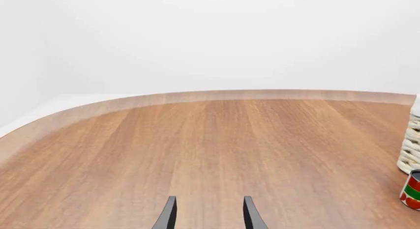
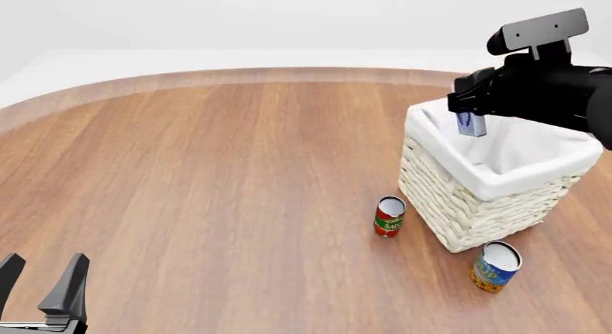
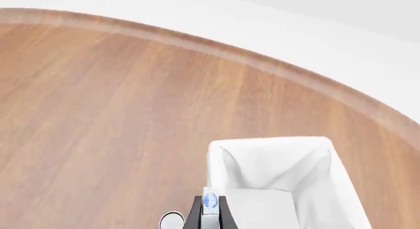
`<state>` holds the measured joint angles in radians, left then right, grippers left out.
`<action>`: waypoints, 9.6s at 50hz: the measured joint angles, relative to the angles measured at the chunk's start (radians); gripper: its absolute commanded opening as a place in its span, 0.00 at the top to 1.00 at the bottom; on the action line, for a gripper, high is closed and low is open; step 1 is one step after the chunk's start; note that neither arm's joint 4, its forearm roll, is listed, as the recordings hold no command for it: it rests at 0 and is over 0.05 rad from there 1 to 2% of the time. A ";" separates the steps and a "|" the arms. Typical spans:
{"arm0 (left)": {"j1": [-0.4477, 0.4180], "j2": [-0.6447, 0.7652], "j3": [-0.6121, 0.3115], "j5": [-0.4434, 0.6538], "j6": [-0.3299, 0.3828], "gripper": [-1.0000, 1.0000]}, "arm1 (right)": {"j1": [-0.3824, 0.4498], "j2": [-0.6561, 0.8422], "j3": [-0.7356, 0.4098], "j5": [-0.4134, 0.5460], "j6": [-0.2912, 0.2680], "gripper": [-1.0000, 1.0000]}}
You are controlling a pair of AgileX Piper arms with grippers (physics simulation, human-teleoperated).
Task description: Pick up the alphabet soup and the cream cheese box, and put them in the basket.
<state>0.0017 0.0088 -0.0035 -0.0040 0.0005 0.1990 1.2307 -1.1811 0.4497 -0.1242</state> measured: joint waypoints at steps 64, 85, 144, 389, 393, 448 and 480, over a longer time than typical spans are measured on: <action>0.000 0.000 0.000 0.000 0.000 0.00 | -0.244 0.431 -0.042 -0.145 -0.012 1.00; 0.000 0.000 0.000 0.000 0.000 0.00 | -0.254 0.427 -0.010 -0.160 -0.007 1.00; 0.000 0.001 0.000 0.000 0.000 0.00 | -0.202 0.173 0.140 -0.126 0.015 0.00; 0.000 0.003 0.001 -0.003 -0.001 0.00 | -0.235 -0.864 0.763 0.358 0.019 0.00; 0.000 0.003 0.001 -0.003 -0.001 0.00 | -0.246 -0.850 0.777 0.338 0.008 0.00; 0.000 0.010 0.001 -0.010 0.000 0.00 | -0.314 -0.588 0.938 0.026 -0.068 0.00; 0.000 0.008 0.001 -0.009 0.000 0.00 | -0.310 -0.451 0.908 -0.076 -0.074 0.00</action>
<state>0.0016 0.0170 -0.0022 -0.0127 0.0001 -0.1108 0.7801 -0.2730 0.3734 -0.1978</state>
